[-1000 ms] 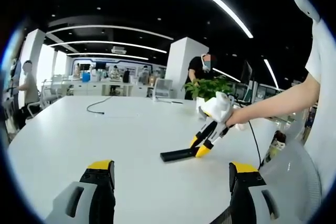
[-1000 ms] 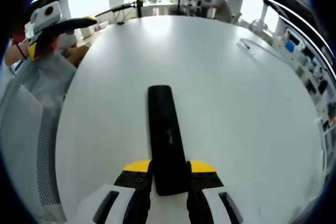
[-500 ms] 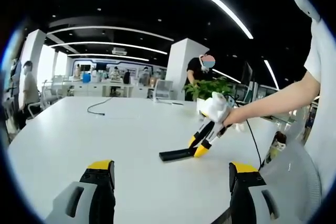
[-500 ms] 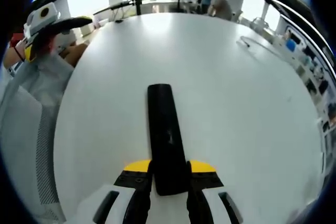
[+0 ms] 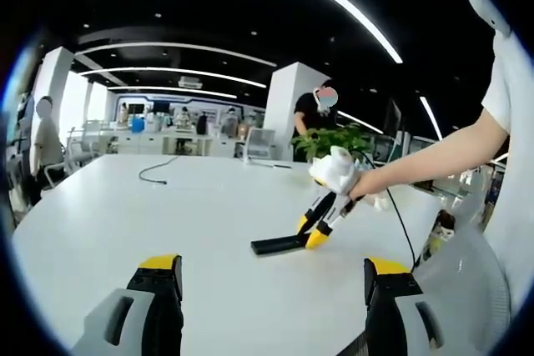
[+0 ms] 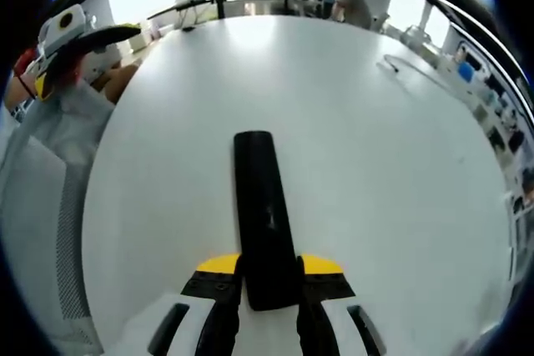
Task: Press the specified remote control buttons in sequence, fully releasing each button before pressing the next.
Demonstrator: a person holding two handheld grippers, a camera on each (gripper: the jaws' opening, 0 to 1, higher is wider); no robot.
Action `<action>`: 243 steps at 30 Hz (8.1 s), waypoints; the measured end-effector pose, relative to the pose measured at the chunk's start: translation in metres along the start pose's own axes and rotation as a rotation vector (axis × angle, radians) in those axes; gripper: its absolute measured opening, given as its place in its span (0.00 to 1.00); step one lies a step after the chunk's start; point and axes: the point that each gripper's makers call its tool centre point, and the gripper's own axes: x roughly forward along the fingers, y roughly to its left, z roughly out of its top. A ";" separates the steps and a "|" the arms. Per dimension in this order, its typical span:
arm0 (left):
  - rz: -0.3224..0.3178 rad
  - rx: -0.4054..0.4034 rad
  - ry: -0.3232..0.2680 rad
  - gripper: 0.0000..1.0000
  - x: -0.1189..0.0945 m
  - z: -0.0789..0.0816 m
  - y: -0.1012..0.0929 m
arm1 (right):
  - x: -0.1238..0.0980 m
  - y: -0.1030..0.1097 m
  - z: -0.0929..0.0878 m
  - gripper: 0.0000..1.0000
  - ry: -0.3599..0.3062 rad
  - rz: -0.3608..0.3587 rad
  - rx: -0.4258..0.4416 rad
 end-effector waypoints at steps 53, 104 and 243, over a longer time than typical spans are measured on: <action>0.012 -0.017 -0.004 0.93 -0.002 0.001 0.003 | 0.004 -0.034 0.007 0.23 0.081 0.017 -0.030; 0.028 -0.031 0.009 0.93 -0.002 -0.002 0.006 | -0.014 -0.035 0.020 0.81 -0.478 -0.244 0.436; 0.101 -0.078 -0.023 0.92 -0.003 0.000 0.021 | -0.189 0.080 -0.018 0.94 -0.832 -0.723 0.609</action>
